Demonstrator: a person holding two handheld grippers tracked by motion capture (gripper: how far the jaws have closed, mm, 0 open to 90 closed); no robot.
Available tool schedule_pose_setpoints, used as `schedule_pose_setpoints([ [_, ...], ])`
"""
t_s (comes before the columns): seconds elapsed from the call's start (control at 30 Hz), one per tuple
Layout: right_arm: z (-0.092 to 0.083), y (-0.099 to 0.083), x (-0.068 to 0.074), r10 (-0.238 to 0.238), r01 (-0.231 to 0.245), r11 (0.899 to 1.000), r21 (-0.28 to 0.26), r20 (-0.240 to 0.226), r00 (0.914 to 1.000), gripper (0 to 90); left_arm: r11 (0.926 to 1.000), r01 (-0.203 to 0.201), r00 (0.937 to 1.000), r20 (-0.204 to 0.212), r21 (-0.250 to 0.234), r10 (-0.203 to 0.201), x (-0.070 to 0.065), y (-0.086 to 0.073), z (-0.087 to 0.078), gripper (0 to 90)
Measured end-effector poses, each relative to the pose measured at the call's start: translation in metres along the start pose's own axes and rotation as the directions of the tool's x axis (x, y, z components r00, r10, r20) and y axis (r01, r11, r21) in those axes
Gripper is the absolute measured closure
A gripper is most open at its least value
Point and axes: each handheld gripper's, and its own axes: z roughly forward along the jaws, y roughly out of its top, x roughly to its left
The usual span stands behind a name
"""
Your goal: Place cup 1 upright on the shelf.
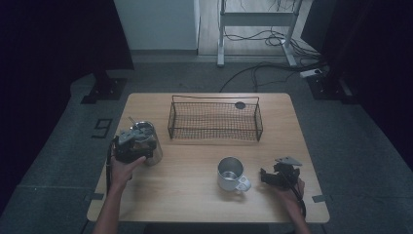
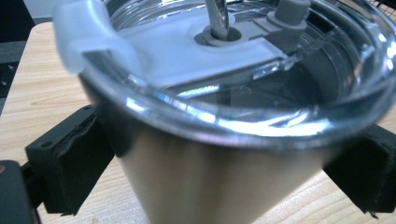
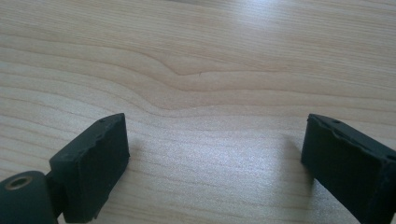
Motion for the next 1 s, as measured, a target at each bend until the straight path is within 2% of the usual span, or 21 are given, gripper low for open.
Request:
schedule_pose_setpoints([
  [0.17,0.0,0.0,0.0,0.0,0.0,1.0,0.0,0.0,1.0,7.3,1.0,0.006,1.0,0.002,0.002,-0.006,0.001,0.003,0.004,1.9],
  [0.6,0.0,0.0,0.0,0.0,0.0,1.0,0.0,-0.001,1.0,7.3,0.9998,0.016,0.9992,-0.036,-0.015,-0.016,-0.003,0.006,0.019,1.8],
  [1.0,0.0,0.0,0.0,0.0,0.0,1.0,0.0,-0.001,1.0,7.4,0.9998,-0.018,0.9993,-0.033,-0.013,0.017,-0.003,0.006,0.017,3.8],
])
